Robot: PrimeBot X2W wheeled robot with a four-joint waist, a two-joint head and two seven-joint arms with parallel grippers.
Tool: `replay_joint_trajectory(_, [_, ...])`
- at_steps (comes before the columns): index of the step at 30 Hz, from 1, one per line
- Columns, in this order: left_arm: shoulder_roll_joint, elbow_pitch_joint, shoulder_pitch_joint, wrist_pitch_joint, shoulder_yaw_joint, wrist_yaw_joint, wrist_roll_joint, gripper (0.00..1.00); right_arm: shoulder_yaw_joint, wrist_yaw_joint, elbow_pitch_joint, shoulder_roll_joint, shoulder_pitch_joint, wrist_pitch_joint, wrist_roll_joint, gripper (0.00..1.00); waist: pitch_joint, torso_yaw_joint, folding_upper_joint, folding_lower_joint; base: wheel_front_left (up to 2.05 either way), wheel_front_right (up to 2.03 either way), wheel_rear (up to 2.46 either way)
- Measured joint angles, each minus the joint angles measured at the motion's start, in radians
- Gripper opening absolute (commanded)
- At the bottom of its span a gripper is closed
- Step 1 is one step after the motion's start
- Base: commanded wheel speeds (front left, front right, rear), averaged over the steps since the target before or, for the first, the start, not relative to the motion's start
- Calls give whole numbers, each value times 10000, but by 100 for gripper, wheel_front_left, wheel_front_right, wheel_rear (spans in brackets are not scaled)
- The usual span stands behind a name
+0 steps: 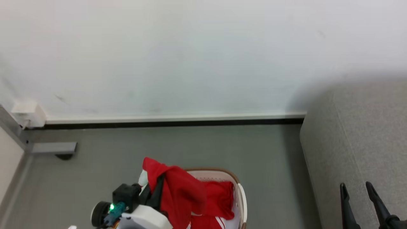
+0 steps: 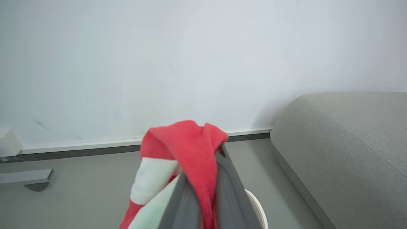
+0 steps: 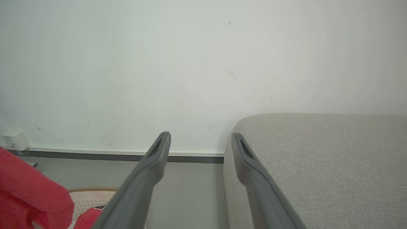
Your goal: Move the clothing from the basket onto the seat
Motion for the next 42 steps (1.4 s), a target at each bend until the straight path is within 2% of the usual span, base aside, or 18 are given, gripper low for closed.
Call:
replay_joint_trajectory(9, [192, -652, 751, 0, 253, -46, -157, 0, -69, 0, -56, -121, 533, 0, -10, 100, -937, 152, 0, 1, 0, 0, 0])
replay_joint_trajectory(24, [389, -982, 692, 0, 36, -180, -167, 0, 403, 0, -393, -316, 490, 0, -29, 100, -906, 254, -1, 3, 0, 0, 0])
replay_joint_trajectory(30, [307, -1442, 547, 184, -221, -368, -391, 0, 1446, 0, -706, -711, 56, 0, 6, 100, -835, 276, -1, 5, 0, 0, 0])
replay_joint_trajectory(36, [217, -1875, 113, 585, -809, -619, -581, 0, 3340, 0, -732, -1262, -694, 0, 184, 100, -783, 349, -1, 5, 0, 0, 0])
replay_joint_trajectory(42, [127, -2000, -476, 865, -1714, -809, -752, 0, 5097, 0, -479, -1509, -1561, 0, 428, 100, -769, 414, -1, 5, 0, 0, 0])
